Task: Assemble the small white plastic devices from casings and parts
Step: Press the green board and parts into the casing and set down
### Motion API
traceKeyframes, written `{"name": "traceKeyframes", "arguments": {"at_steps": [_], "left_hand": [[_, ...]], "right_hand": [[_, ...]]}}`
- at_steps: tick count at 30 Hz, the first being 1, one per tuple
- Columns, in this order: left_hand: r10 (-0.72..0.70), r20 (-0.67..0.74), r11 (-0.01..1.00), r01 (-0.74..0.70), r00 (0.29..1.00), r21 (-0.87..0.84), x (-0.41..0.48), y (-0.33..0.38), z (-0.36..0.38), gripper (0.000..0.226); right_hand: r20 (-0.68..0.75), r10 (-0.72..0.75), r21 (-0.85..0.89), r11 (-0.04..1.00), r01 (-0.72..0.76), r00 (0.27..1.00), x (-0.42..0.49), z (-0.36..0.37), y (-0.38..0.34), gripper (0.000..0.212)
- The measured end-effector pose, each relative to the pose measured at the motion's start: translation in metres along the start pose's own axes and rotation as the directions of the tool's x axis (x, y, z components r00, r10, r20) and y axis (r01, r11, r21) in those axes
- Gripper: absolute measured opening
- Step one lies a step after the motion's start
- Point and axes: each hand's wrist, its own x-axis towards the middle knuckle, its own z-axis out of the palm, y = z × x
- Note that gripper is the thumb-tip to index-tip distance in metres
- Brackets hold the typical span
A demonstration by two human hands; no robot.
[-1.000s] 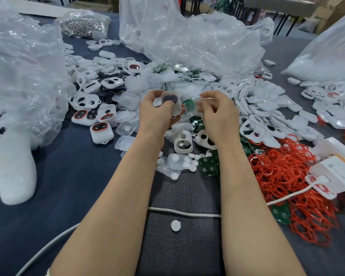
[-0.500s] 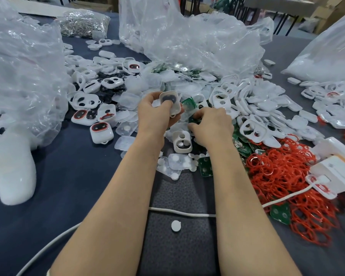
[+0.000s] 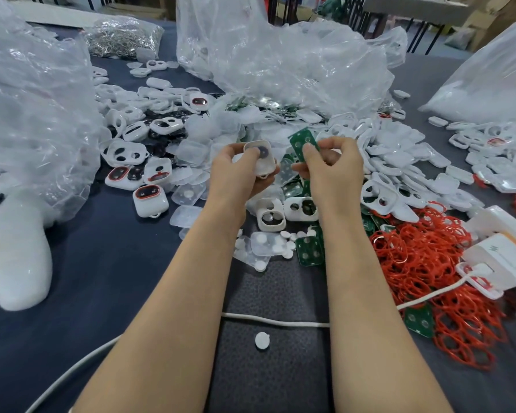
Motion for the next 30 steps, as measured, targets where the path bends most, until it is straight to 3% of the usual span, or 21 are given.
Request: {"name": "traceKeyframes", "arguments": {"at_steps": [4,6,10,21,24,26,30], "left_hand": [[0.045,0.019,0.997,-0.046,0.999,0.055,0.000,-0.001,0.002,0.013],[0.081,0.026,0.995,-0.082,0.996,0.061,0.000,-0.002,0.003,0.017],[0.101,0.033,0.992,-0.103,0.994,0.075,0.000,-0.003,0.003,0.020],[0.159,0.040,0.973,-0.163,0.987,0.161,0.001,-0.005,0.001,0.022],[0.179,-0.052,0.980,-0.173,0.983,0.097,0.003,-0.001,-0.002,0.019],[0.186,-0.106,0.982,-0.184,0.977,0.036,0.004,0.002,-0.004,0.019],[0.192,-0.103,0.980,-0.195,0.976,-0.024,0.001,0.004,-0.003,0.021]], "right_hand": [[0.044,-0.233,-0.236,0.942,0.237,0.971,-0.005,0.008,0.002,0.009],[0.118,-0.263,-0.272,0.919,0.286,0.957,-0.007,0.011,0.002,0.004],[0.206,-0.189,-0.245,0.940,0.238,0.960,-0.005,0.012,0.002,0.008],[0.174,-0.045,-0.177,0.981,0.076,0.984,0.001,0.008,0.005,0.025],[0.097,0.015,-0.104,0.995,-0.005,0.995,0.003,0.002,0.005,0.022],[0.059,0.012,-0.156,0.988,-0.003,0.998,0.005,-0.001,0.007,0.017],[0.070,0.067,-0.174,0.983,-0.054,0.995,0.008,-0.004,0.009,0.013]]}}
